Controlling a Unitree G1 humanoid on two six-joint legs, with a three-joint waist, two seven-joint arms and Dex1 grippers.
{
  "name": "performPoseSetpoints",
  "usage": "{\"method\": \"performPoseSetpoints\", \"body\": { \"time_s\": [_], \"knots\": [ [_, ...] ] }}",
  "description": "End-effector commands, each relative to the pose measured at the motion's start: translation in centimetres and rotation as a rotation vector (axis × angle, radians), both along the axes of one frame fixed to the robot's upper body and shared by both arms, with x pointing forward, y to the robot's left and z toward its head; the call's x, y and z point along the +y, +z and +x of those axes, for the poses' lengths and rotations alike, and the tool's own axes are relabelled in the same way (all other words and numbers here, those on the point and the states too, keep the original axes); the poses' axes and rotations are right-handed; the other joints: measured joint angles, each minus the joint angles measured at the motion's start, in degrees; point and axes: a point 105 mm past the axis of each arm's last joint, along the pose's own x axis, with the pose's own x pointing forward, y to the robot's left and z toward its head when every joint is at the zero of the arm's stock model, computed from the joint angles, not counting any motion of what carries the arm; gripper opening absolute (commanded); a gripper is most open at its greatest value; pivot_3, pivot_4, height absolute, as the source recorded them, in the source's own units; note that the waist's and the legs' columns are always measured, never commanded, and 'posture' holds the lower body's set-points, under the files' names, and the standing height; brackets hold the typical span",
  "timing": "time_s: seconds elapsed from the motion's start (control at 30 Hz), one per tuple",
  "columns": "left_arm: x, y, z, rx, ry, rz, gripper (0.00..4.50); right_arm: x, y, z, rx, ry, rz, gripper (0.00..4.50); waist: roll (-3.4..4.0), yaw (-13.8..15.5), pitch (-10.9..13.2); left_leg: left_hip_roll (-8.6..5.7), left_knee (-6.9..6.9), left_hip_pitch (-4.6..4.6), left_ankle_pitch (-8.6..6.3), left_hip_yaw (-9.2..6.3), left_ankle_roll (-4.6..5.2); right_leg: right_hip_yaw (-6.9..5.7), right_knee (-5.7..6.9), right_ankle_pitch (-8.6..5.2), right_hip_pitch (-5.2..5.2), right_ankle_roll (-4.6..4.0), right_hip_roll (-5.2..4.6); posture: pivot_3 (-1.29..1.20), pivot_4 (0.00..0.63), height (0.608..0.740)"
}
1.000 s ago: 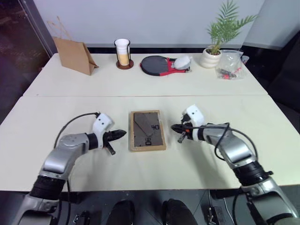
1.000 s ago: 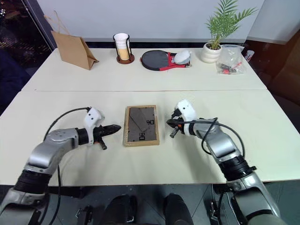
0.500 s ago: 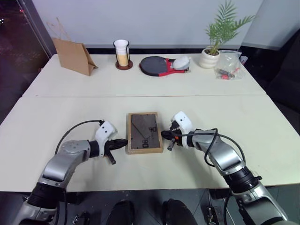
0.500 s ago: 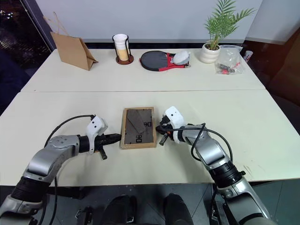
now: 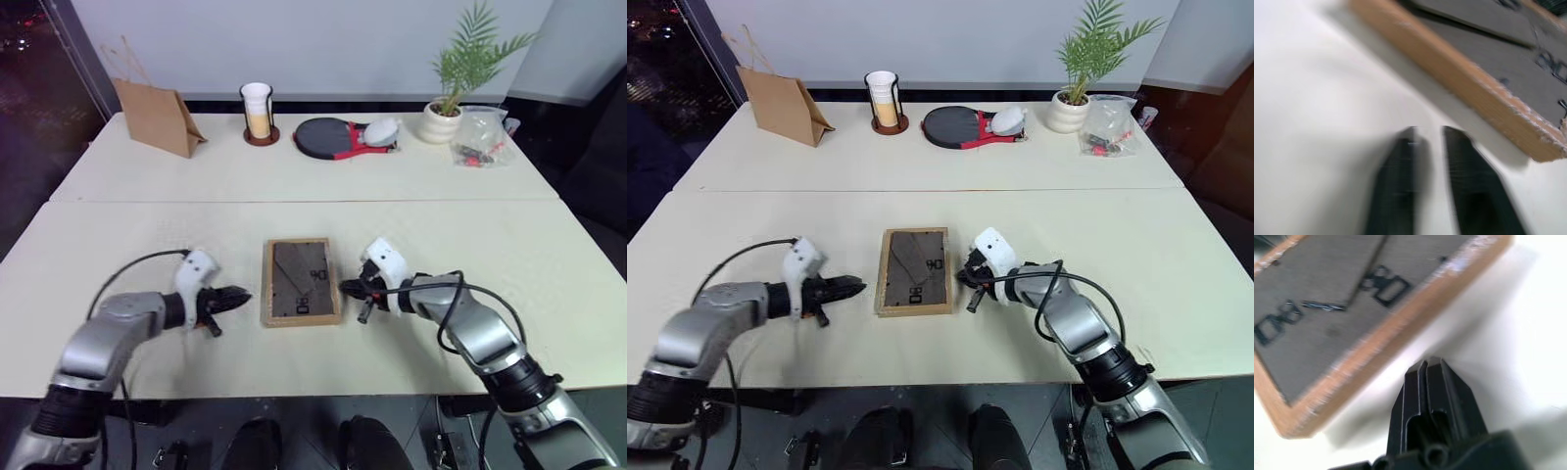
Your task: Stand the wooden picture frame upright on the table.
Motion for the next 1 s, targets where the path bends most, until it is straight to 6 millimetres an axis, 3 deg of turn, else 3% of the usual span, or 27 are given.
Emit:
{"method": "performPoseSetpoints", "body": {
  "time_s": [0.03, 0.13, 0.23, 0.5, 0.7, 1.0],
  "knots": [
    [-0.9, 2.3, -0.5, 0.111, -0.011, -0.23, 2.97, 0.0, 1.5, 0.0, -0.05, 0.023, 0.003, 0.0, -0.01, 0.0, 0.0, 0.0, 0.04, -0.01, -0.01, -0.01, 0.02, -0.01, 0.0, 0.0, 0.03, 0.0, 0.0, 0.0, 0.15, 0.74],
    [-1.6, 3.9, -0.6, 0.24, -0.006, -0.434, 4.46, 0.3, 1.4, -0.2, -0.052, 0.047, -0.009, 0.0, -0.04, -0.1, 0.0, -0.01, 0.18, -0.03, -0.03, -0.09, 0.06, -0.06, 0.01, 0.01, 0.09, 0.02, 0.01, 0.0, 0.15, 0.74],
    [-1.7, 4.1, 0.0, 0.341, 0.041, -0.516, 4.46, 0.4, 1.2, -0.2, -0.055, 0.055, -0.024, 0.0, -0.05, -0.2, 0.0, -0.09, 0.21, -0.02, -0.03, -0.13, 0.06, -0.06, 0.03, 0.03, 0.11, 0.07, 0.04, 0.0, 0.15, 0.74],
    [-2.8, 0.9, -0.4, 0.55, 0.103, -0.378, 4.46, 2.7, 1.3, -0.5, -0.105, 0.147, -0.032, 0.0, -0.05, -0.4, 0.0, -0.08, 0.18, 0.0, -0.03, -0.17, 0.05, -0.03, 0.05, 0.03, 0.07, 0.07, 0.13, 0.0, 0.15, 0.74],
    [-3.8, -1.0, -0.7, 0.621, 0.118, -0.364, 4.46, 3.7, 1.0, -0.4, -0.111, 0.178, -0.05, 0.0, -0.06, -0.1, 0.0, -0.09, 0.19, 0.02, -0.03, -0.16, 0.04, -0.03, 0.05, 0.04, 0.13, 0.06, -0.06, 0.0, 0.15, 0.74],
    [-4.5, -2.3, -0.5, 0.672, 0.123, -0.447, 4.46, 5.2, 1.5, -1.0, -0.096, 0.246, 0.002, 0.0, -0.03, 0.1, -0.2, -0.23, 0.19, 0.12, -0.03, -0.18, 0.04, -0.11, 0.04, 0.03, 0.3, 0.05, -0.32, 0.0, 0.15, 0.74]
  ]
}}
